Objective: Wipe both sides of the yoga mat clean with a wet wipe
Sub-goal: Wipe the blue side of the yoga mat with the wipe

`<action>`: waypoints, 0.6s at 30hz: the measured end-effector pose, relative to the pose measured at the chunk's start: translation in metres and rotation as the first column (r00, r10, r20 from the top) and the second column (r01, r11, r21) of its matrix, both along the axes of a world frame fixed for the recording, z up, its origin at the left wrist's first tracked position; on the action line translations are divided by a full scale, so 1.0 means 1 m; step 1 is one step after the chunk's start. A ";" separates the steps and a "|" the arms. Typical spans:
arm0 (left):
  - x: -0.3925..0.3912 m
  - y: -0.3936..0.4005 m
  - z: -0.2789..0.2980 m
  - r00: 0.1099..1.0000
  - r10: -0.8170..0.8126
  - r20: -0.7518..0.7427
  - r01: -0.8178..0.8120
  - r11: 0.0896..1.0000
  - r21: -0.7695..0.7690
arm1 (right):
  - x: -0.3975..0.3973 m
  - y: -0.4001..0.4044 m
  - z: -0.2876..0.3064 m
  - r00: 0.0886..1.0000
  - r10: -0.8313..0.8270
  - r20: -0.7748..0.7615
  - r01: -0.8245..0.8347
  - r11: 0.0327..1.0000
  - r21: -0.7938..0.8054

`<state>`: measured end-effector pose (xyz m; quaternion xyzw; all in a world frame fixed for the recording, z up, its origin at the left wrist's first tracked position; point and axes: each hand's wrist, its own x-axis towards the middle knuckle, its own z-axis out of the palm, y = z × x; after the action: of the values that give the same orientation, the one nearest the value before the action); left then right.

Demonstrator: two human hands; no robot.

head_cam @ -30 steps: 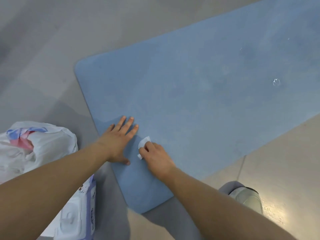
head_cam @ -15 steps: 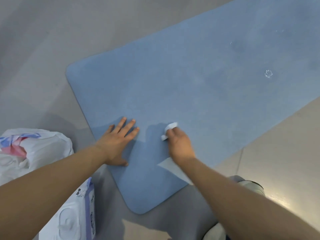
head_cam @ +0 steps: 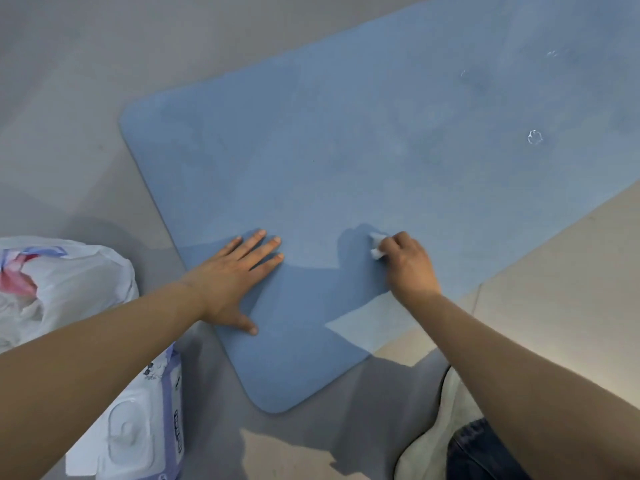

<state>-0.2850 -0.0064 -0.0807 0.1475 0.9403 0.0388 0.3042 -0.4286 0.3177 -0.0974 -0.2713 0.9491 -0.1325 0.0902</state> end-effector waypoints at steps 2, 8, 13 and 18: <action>-0.001 0.002 0.001 1.000 -0.008 -0.006 0.008 1.000 0.000 | -0.005 0.007 -0.001 0.997 -0.082 0.007 0.081 0.996 0.042; -0.004 0.006 0.003 0.999 -0.036 0.024 0.037 0.998 -0.042 | 0.100 -0.056 -0.010 0.998 0.057 0.031 -0.051 0.985 -0.164; -0.005 0.011 0.009 0.999 -0.040 0.035 0.042 0.997 -0.072 | 0.185 -0.089 -0.003 0.933 0.337 0.130 -0.299 0.923 -0.242; -0.005 0.015 0.009 1.000 -0.013 0.024 0.014 0.999 -0.050 | 0.128 -0.054 -0.008 0.943 0.329 0.041 -0.317 0.931 -0.183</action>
<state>-0.2898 0.0082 -0.0715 0.1458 0.9363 0.0148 0.3191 -0.3005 0.2638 -0.1054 -0.4255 0.8725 -0.2079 0.1204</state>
